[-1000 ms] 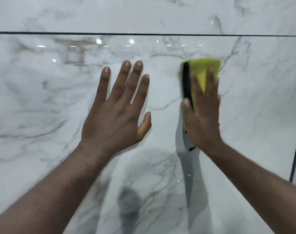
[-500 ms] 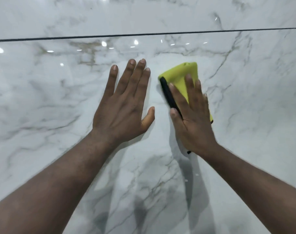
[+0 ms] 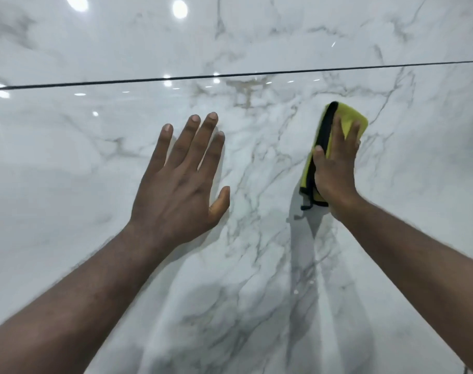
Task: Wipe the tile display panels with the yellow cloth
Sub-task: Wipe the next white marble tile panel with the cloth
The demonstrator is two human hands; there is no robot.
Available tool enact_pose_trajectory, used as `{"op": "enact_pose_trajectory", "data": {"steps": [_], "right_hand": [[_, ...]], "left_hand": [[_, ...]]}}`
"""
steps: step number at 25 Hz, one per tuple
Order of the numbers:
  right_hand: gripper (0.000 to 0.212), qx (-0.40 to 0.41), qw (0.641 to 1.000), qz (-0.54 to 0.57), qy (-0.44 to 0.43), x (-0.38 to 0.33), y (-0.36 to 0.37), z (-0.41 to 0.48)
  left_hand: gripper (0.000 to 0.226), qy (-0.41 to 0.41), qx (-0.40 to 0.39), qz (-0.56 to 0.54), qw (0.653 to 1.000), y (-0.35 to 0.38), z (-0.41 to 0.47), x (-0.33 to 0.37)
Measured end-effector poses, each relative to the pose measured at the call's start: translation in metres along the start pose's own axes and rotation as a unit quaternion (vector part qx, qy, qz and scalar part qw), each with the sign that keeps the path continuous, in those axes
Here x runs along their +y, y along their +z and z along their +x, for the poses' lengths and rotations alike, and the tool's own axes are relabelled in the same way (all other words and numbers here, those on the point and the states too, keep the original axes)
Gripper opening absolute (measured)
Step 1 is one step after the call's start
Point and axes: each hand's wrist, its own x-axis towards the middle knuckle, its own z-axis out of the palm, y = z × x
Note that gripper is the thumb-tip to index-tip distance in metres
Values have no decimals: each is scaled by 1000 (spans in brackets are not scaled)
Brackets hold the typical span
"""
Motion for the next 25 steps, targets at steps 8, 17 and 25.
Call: {"op": "enact_pose_trajectory", "data": {"steps": [8,17,25], "right_hand": [[67,-98,953,-126,-256,10,6,-61],[61,-19,980,-97,-173,-31,54,-89],[65,-44,959,-132,-248,-25,51,-76]], "left_hand": [[84,30,-6,7,1000,13,-32,-33],[84,19,-24,11,999,9,-30,-29],[83,21,-15,2,1000,7,-30,-32]]}}
